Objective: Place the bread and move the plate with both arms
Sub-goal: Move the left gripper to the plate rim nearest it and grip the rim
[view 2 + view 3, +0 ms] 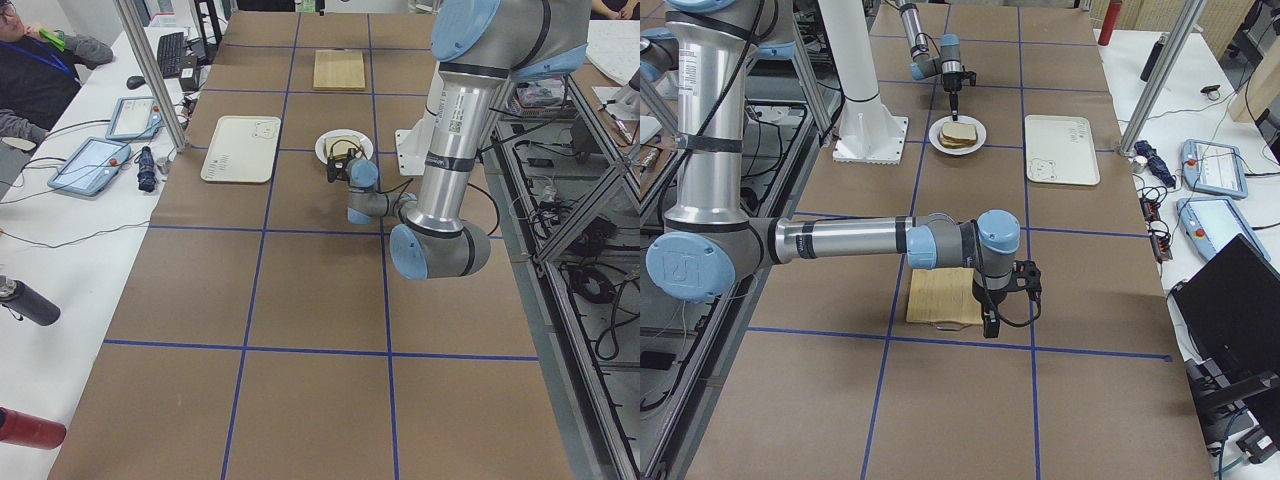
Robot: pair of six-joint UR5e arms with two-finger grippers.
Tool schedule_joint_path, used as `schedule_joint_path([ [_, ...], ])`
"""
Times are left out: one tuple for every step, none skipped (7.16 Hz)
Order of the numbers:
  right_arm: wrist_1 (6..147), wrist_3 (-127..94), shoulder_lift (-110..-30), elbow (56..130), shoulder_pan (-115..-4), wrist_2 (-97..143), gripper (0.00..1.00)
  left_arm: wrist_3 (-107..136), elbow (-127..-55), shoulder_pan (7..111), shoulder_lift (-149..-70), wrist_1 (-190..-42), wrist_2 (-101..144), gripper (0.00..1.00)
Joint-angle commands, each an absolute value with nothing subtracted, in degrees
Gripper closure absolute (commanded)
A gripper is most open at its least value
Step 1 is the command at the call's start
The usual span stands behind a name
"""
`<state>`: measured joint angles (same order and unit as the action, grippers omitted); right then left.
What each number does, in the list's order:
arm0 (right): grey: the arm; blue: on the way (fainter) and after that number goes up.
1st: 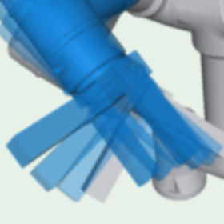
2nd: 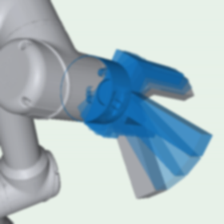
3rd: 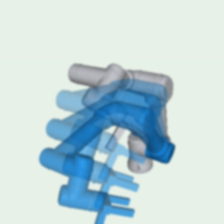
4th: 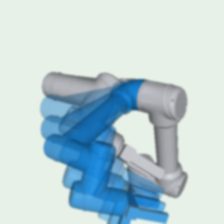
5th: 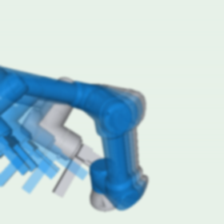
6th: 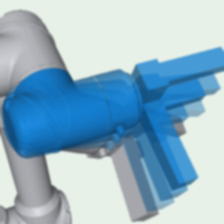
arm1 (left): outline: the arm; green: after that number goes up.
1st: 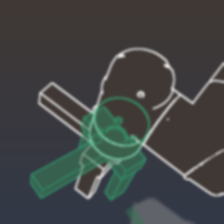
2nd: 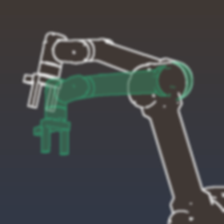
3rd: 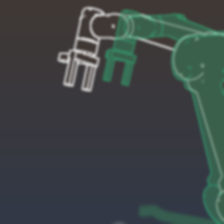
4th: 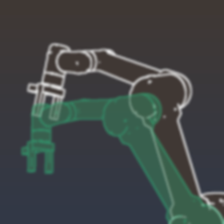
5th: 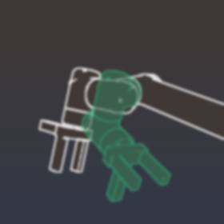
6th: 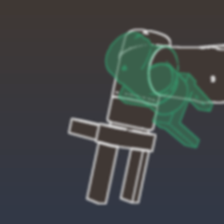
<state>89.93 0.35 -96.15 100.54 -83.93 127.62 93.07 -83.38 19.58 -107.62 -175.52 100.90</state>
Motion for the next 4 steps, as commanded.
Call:
schedule_joint_path([
  [89.9,0.4,-96.2,100.5,-83.9,127.6,0.00,93.1,-83.4,19.5,-107.7,-175.9,101.0,0.88],
  [90.0,0.4,-96.2,100.5,-83.8,127.6,0.00,93.3,-83.4,19.5,-107.7,-177.3,101.0,1.00],
  [90.0,0.4,-96.2,100.5,-83.9,127.6,0.00,94.4,-83.4,19.5,-107.7,-178.9,101.0,1.00],
  [90.0,0.4,-96.2,100.5,-83.8,127.6,0.00,96.4,-83.6,19.4,-107.7,-180.2,101.0,1.00],
])
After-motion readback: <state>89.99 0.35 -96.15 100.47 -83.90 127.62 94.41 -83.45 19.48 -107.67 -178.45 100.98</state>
